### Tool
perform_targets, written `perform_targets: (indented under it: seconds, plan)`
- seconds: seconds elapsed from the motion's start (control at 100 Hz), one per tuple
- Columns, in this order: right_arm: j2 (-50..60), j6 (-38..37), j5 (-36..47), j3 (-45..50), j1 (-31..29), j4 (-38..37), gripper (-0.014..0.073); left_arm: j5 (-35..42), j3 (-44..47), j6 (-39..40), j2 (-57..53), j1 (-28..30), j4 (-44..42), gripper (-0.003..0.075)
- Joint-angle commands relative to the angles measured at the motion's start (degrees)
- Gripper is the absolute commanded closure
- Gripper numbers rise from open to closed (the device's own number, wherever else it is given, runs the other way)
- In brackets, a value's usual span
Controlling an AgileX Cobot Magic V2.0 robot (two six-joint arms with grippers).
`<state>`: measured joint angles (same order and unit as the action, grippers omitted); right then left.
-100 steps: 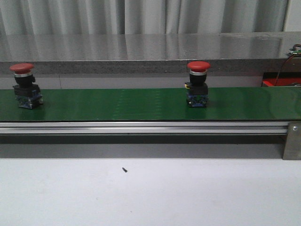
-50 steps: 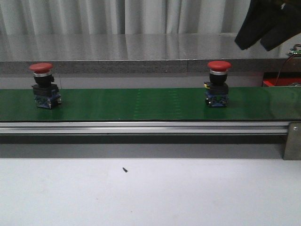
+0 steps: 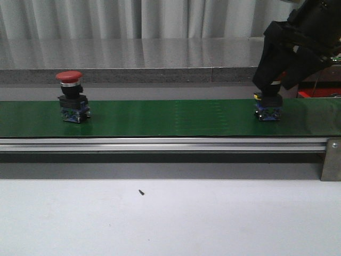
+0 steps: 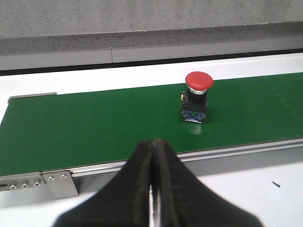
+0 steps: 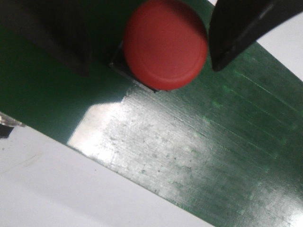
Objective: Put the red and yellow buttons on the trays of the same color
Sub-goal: 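Grasp the first red button at the conveyor end with the right gripper, then lower the red button into the red tray and open the right gripper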
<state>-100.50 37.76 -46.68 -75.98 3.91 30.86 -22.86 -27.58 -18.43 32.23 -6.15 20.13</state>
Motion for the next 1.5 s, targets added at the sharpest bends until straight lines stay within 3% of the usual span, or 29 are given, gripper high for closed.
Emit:
perform_targets:
  seconds: [0.0, 0.06, 0.16, 0.24, 0.48, 0.86, 1.27, 1.49]
  plan:
    - [1.85, 0.74, 1.1, -1.83, -0.11, 1.19, 0.0081, 4.38, -1.54, -0.01, 0.28, -0.22, 1.22, 0.074]
    - [1.73, 0.74, 1.13, -1.83, -0.11, 0.57, 0.0132, 4.38, -1.54, -0.01, 0.28, -0.22, 1.22, 0.074]
    - [1.73, 0.61, 0.89, -1.83, -0.28, -0.62, 0.0316, 4.38, -1.54, -0.01, 0.28, -0.22, 1.22, 0.074]
    - [1.84, -0.35, 0.2, -1.89, -0.96, -0.76, 0.0409, 4.38, -1.54, -0.01, 0.28, -0.22, 1.22, 0.074]
    - [1.84, -3.15, -5.86, -10.02, -7.12, -1.94, 0.0412, 4.38, -1.54, -0.01, 0.28, -0.22, 1.22, 0.074]
    - [-5.87, -3.97, -2.52, -26.89, -19.16, -2.76, 0.0412, 4.38, -1.54, -0.01, 0.28, -0.22, 1.22, 0.074]
    - [-24.27, -4.0, -4.53, -44.32, -22.69, -2.84, 0.0412, 4.38, -1.54, -0.01, 0.28, -0.22, 1.22, 0.074]
    - [-29.43, -4.0, -4.48, -46.89, -22.69, -2.89, 0.0412, 4.38, -1.54, -0.01, 0.28, -0.22, 1.22, 0.074]
